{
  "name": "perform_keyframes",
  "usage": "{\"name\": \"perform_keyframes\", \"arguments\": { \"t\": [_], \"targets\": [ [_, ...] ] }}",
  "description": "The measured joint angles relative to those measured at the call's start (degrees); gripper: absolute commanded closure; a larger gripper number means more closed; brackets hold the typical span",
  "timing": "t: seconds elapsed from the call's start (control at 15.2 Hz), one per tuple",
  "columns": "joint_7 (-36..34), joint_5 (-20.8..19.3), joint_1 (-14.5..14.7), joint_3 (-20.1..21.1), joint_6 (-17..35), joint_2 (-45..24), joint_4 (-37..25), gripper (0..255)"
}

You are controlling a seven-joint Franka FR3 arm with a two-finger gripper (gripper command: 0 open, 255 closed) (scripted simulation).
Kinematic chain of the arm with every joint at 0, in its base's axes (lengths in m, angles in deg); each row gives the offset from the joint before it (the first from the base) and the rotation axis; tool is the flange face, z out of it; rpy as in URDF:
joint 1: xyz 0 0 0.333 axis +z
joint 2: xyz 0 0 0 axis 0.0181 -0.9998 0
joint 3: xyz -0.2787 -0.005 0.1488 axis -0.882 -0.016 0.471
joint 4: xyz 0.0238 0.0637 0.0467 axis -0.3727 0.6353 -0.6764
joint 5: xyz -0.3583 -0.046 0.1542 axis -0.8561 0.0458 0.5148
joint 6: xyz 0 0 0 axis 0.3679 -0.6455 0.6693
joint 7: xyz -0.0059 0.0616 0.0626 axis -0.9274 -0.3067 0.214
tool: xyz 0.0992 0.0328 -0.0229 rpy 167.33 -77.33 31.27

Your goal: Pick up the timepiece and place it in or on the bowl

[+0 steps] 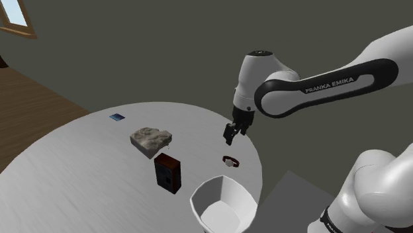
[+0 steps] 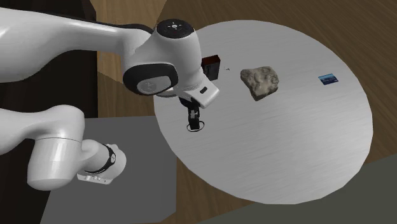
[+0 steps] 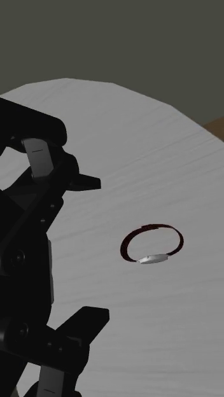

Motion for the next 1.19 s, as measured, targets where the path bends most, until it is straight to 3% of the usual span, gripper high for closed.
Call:
{"name": "perform_keyframes", "arguments": {
  "t": [0.33, 0.86, 1.19],
  "targets": [
    [-3.96, -1.90, 0.19, 3.01, 5.86, -9.03, -1.08, 0],
    [-6.00, -3.94, -0.39, 3.71, 12.76, -14.28, 1.02, 0],
    [-6.04, -4.12, -0.49, 3.66, 13.28, -14.60, 1.19, 0]
  ]
}}
